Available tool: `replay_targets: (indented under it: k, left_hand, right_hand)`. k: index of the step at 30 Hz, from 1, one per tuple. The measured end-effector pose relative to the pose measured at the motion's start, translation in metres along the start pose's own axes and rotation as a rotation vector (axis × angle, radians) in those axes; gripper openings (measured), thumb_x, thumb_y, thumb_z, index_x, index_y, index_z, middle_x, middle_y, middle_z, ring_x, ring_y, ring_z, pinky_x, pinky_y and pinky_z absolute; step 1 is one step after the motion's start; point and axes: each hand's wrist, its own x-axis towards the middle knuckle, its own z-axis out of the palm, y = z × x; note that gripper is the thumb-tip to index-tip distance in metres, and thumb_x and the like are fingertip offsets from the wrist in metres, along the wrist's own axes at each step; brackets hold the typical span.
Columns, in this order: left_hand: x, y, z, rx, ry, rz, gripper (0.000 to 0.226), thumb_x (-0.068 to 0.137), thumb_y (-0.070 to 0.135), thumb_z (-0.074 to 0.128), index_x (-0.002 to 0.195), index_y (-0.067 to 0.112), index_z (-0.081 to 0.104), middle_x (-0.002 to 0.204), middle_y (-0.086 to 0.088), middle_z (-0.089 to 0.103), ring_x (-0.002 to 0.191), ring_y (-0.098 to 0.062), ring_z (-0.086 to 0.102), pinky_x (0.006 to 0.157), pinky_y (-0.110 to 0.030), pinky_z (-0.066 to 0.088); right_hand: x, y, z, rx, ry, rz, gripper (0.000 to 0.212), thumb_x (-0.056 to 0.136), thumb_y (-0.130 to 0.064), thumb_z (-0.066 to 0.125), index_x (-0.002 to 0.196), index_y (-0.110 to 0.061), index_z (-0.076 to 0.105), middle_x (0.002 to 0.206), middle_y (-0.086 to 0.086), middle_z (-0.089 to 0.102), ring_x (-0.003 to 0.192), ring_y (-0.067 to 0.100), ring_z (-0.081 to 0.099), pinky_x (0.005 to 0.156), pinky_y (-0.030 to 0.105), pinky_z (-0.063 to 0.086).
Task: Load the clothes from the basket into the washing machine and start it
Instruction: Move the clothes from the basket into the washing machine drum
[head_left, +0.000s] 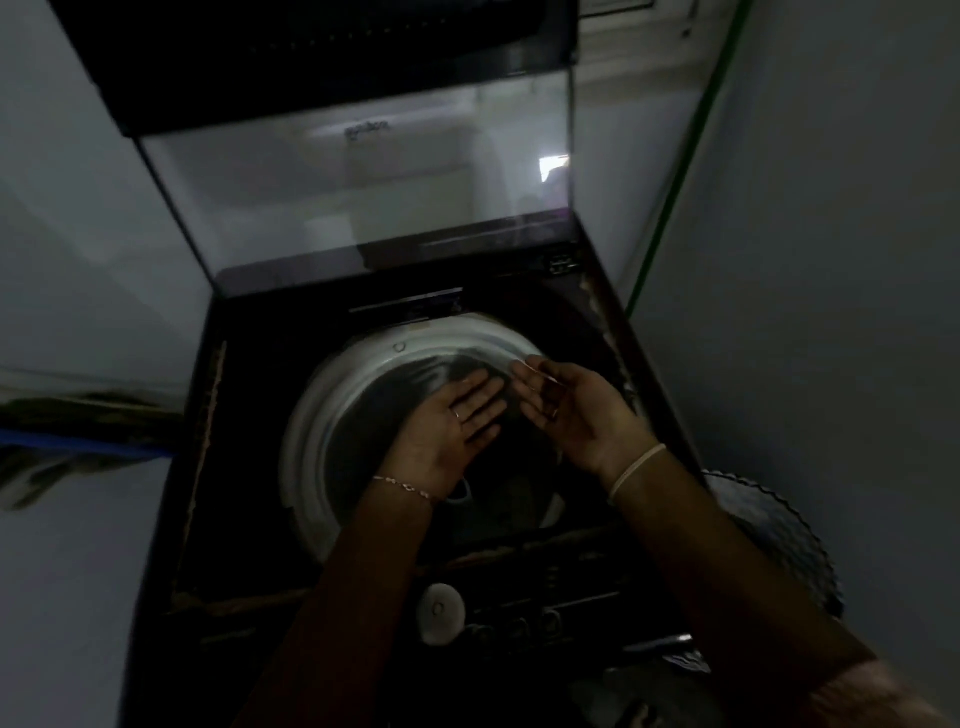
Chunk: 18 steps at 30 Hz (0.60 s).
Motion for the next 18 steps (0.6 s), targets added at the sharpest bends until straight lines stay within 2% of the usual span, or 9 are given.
replay_targets:
  k: [3,8,11,15,18]
  left_hand:
    - [-0.005,-0.015,0.055,0.016,-0.116,-0.021,0.034,0.098,0.028,0.038,0.121,0.017,0.059,0.122,-0.002,0.064,0.113,-0.018,0.058,0.101,-0.034,0.040]
    - [-0.009,-0.059,0.140,0.100,-0.248,-0.046,0.031,0.098,0.028,0.036,0.114,0.019,0.061,0.118,-0.001,0.064,0.109,-0.017,0.060,0.100,-0.033,0.041]
    - [-0.012,-0.092,0.185,0.150,-0.324,-0.105,0.032,0.098,0.029,0.039,0.120,0.017,0.060,0.125,-0.004,0.063,0.117,-0.020,0.058,0.104,-0.035,0.040]
    - [-0.014,-0.139,0.238,0.204,-0.377,-0.197,0.036,0.100,0.029,0.038,0.127,0.014,0.056,0.131,-0.006,0.059,0.121,-0.022,0.054,0.107,-0.035,0.038]
    - [-0.009,-0.172,0.261,0.264,-0.358,-0.253,0.038,0.101,0.029,0.037,0.132,0.013,0.052,0.132,-0.006,0.058,0.120,-0.021,0.054,0.104,-0.034,0.039]
  right_hand:
    - [-0.034,-0.022,-0.033,0.051,0.031,-0.076,0.025,0.100,-0.019,0.035,0.100,-0.014,0.060,0.098,0.001,0.069,0.089,0.012,0.063,0.074,0.024,0.047]
    - [-0.088,-0.060,-0.110,0.121,0.111,-0.191,0.029,0.102,-0.020,0.032,0.099,-0.016,0.060,0.099,-0.001,0.068,0.092,0.011,0.062,0.086,0.024,0.044]
    - [-0.119,-0.073,-0.163,0.180,0.189,-0.239,0.027,0.101,-0.018,0.034,0.095,-0.015,0.060,0.096,-0.001,0.068,0.091,0.012,0.062,0.087,0.025,0.045]
    - [-0.148,-0.079,-0.230,0.279,0.280,-0.264,0.024,0.100,-0.017,0.037,0.094,-0.013,0.060,0.078,-0.001,0.075,0.092,0.016,0.064,0.088,0.028,0.047]
    - [-0.162,-0.078,-0.272,0.292,0.330,-0.257,0.025,0.100,-0.018,0.036,0.091,-0.015,0.059,0.071,-0.004,0.074,0.088,0.013,0.062,0.078,0.026,0.047]
